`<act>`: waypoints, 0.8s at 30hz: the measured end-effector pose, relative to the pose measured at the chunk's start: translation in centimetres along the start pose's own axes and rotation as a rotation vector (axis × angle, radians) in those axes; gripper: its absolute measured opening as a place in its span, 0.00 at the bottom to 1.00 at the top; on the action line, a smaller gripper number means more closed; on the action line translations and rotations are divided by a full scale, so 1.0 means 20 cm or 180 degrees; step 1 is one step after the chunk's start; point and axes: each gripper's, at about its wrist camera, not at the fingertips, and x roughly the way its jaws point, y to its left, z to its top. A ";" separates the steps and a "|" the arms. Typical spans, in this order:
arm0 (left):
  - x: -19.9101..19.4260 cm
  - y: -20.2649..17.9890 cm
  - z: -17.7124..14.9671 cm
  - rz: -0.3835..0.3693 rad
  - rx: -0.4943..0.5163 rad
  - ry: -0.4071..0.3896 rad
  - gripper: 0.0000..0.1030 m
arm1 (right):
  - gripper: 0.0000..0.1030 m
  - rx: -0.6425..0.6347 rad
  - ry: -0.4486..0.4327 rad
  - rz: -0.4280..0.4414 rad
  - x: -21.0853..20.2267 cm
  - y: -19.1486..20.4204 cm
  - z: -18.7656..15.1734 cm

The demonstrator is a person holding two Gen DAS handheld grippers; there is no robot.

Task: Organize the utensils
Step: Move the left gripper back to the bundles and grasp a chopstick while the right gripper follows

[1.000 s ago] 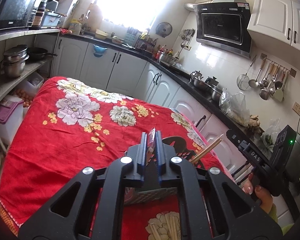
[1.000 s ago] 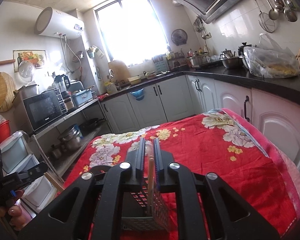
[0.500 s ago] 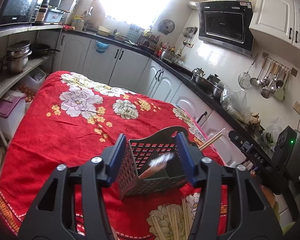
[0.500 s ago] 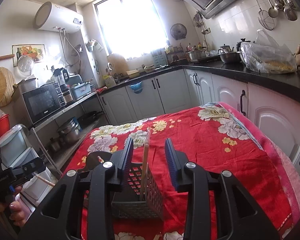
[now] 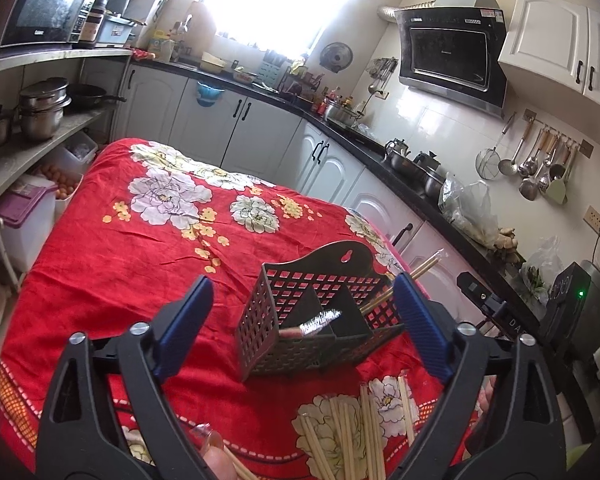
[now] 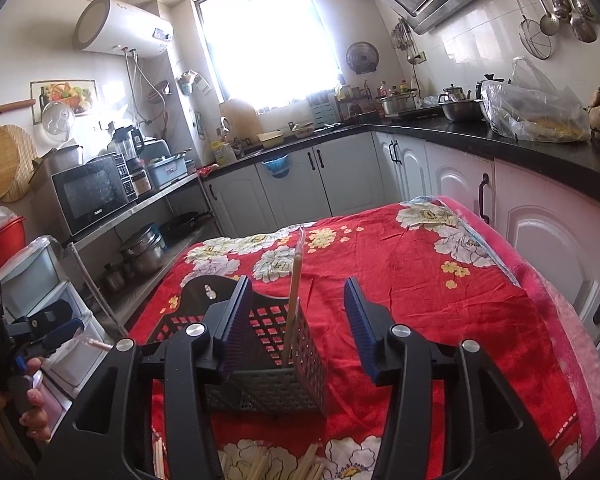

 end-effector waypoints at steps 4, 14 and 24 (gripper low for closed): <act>-0.03 0.00 -0.03 0.0000 -0.0012 -0.0005 0.86 | 0.45 -0.0035 0.0034 0.0026 -0.03 0.01 -0.02; -0.08 0.04 -0.11 0.0101 -0.0087 0.0070 0.89 | 0.48 -0.0107 0.0159 0.0099 -0.07 0.04 -0.10; -0.09 0.07 -0.20 0.0165 -0.0162 0.0167 0.89 | 0.48 -0.0208 0.0314 0.0174 -0.08 0.08 -0.18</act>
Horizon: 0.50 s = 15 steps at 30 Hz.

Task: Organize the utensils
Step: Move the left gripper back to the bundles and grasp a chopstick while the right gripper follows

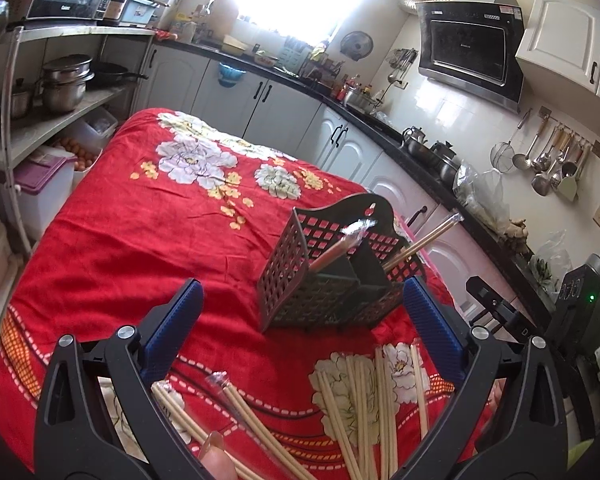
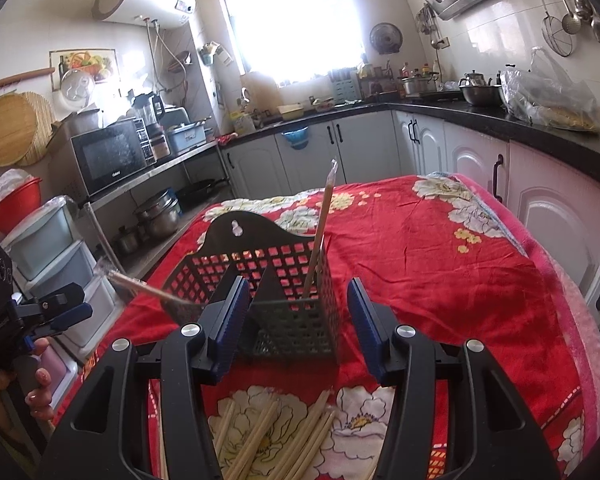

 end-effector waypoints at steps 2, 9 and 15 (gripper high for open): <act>0.00 0.00 -0.02 0.0011 0.0004 0.0018 0.89 | 0.48 -0.0015 0.0025 0.0015 0.00 0.01 -0.01; -0.02 0.01 -0.08 0.0030 -0.0049 0.0059 0.89 | 0.48 -0.0090 0.0139 0.0098 0.01 0.05 -0.07; -0.03 0.04 -0.12 0.0093 -0.0094 0.0103 0.89 | 0.48 -0.0145 0.0226 0.0160 0.02 0.09 -0.11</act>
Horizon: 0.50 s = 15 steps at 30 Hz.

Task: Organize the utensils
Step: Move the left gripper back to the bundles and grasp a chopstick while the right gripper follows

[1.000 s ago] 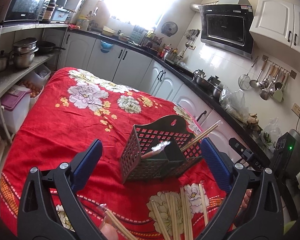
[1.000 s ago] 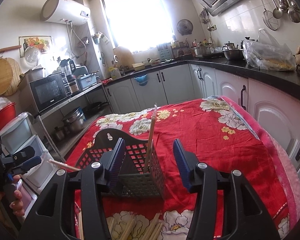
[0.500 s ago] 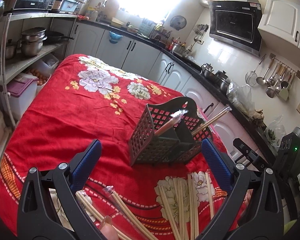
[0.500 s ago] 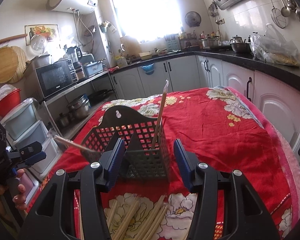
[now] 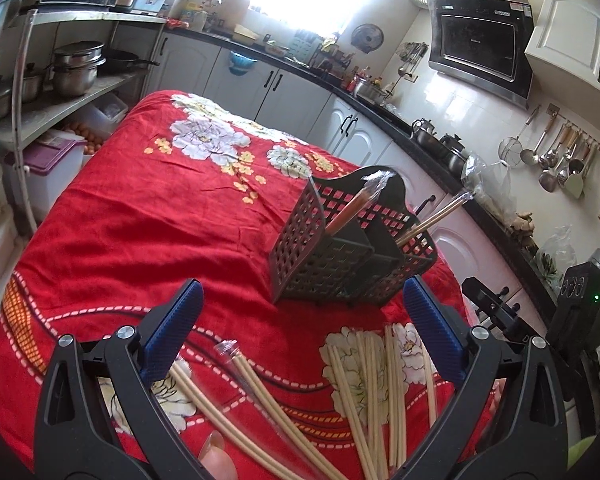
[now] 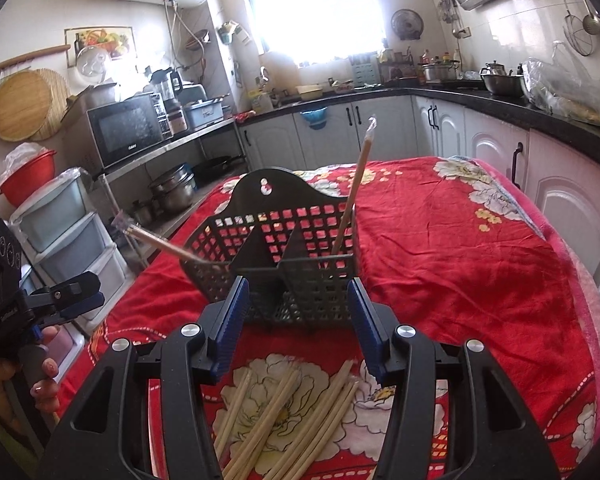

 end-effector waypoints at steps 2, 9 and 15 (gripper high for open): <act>0.00 0.01 -0.02 0.0024 -0.0023 0.0026 0.89 | 0.48 -0.0008 0.0024 0.0019 0.00 0.01 -0.02; 0.02 0.07 -0.09 0.0095 -0.0121 0.0150 0.89 | 0.48 -0.0033 0.0142 0.0061 0.03 0.02 -0.07; 0.03 0.12 -0.16 0.0170 -0.0186 0.0230 0.89 | 0.50 -0.0076 0.0280 0.0110 0.07 0.05 -0.13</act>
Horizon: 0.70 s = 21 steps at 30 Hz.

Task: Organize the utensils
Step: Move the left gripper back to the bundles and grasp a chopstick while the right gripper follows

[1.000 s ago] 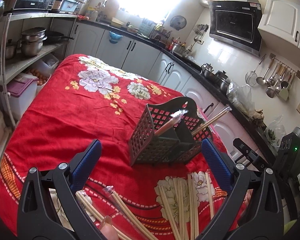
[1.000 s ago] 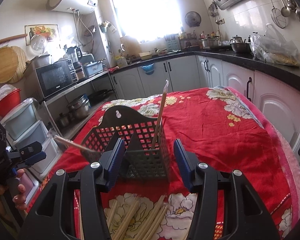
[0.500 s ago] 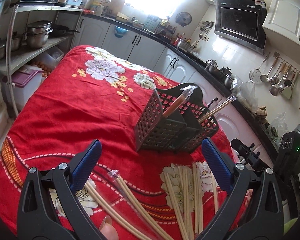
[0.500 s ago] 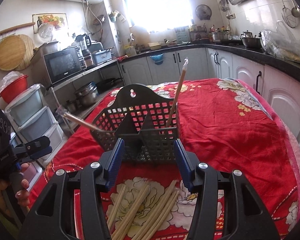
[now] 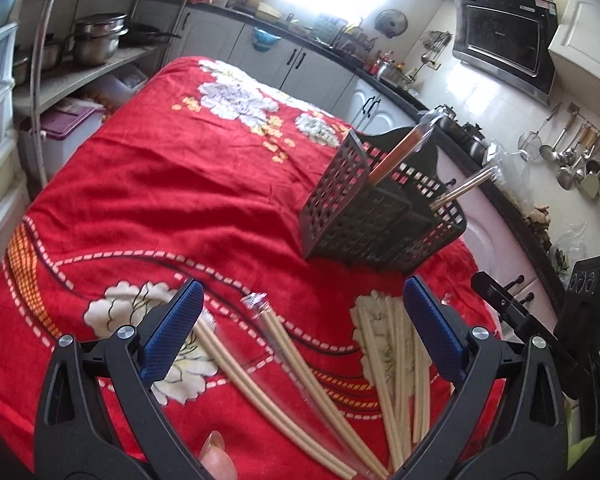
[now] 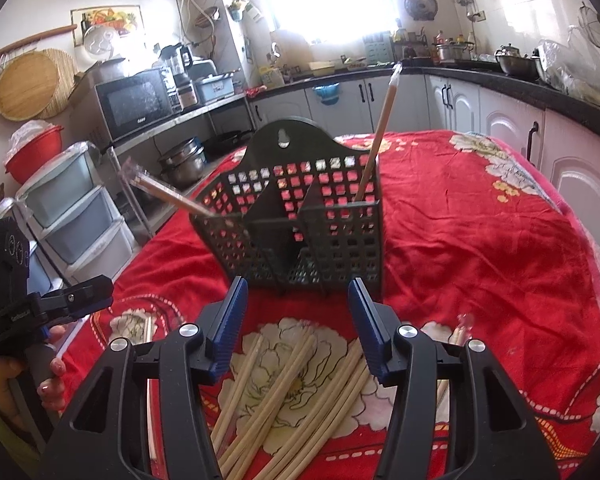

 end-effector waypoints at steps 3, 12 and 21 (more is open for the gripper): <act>0.01 0.03 -0.03 0.0045 -0.0059 0.0053 0.89 | 0.51 -0.0003 0.0092 0.0023 0.03 0.01 -0.03; 0.08 0.13 -0.10 0.0223 -0.0162 0.0249 0.89 | 0.51 -0.0010 0.0365 0.0067 0.14 0.04 -0.10; 0.16 0.23 -0.15 0.0403 -0.0298 0.0429 0.65 | 0.51 0.0017 0.0588 0.0075 0.24 0.05 -0.15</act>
